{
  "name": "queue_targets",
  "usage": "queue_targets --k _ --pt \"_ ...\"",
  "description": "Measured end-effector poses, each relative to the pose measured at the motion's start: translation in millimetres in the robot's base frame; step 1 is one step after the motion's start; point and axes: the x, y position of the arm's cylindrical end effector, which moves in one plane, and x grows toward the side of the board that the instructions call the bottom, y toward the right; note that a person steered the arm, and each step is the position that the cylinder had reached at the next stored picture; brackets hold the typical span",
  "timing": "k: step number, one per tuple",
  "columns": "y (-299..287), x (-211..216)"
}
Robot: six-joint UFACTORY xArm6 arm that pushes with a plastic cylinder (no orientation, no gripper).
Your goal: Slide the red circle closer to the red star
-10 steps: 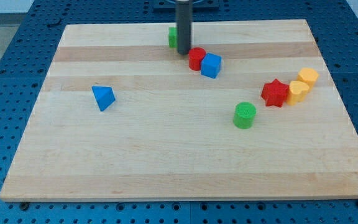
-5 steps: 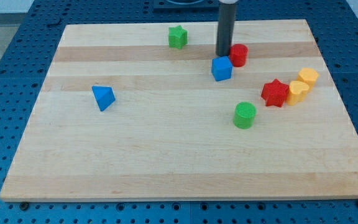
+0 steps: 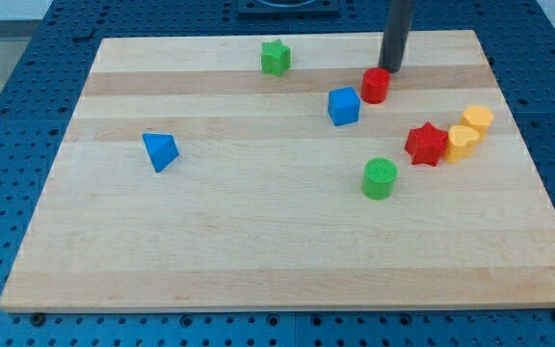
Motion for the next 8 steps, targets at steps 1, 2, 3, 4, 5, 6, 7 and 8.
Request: queue_targets --k 1,2,3,4,5,6,7,8 --pt "6 14" --pt "4 3" --pt "-19 -11" --pt "-39 -2" --pt "-36 25" --pt "-15 50" --pt "-4 60" --pt "-17 50"
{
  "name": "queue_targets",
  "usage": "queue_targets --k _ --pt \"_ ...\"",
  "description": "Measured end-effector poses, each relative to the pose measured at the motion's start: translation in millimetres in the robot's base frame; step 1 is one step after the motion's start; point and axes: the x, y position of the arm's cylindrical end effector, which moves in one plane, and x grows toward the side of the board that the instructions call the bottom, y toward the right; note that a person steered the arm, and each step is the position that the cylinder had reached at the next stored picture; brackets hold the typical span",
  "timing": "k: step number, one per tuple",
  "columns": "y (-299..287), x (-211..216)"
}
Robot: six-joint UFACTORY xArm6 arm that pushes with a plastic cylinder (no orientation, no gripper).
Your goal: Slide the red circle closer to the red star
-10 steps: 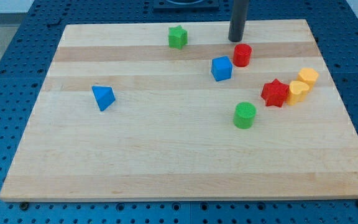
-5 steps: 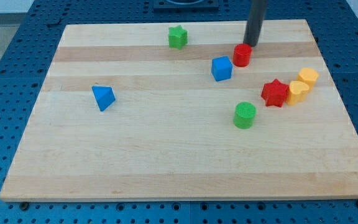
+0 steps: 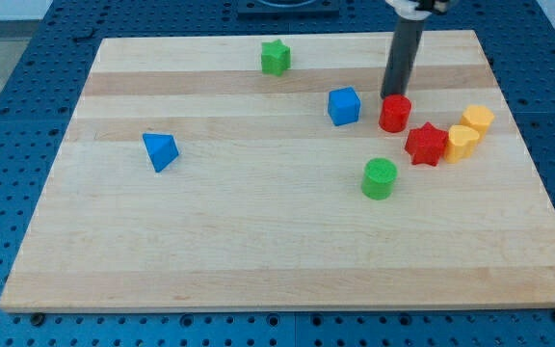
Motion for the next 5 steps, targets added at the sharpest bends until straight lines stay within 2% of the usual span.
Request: queue_targets --k 2,3,5 --pt "-34 20" --pt "-16 35" --pt "25 40"
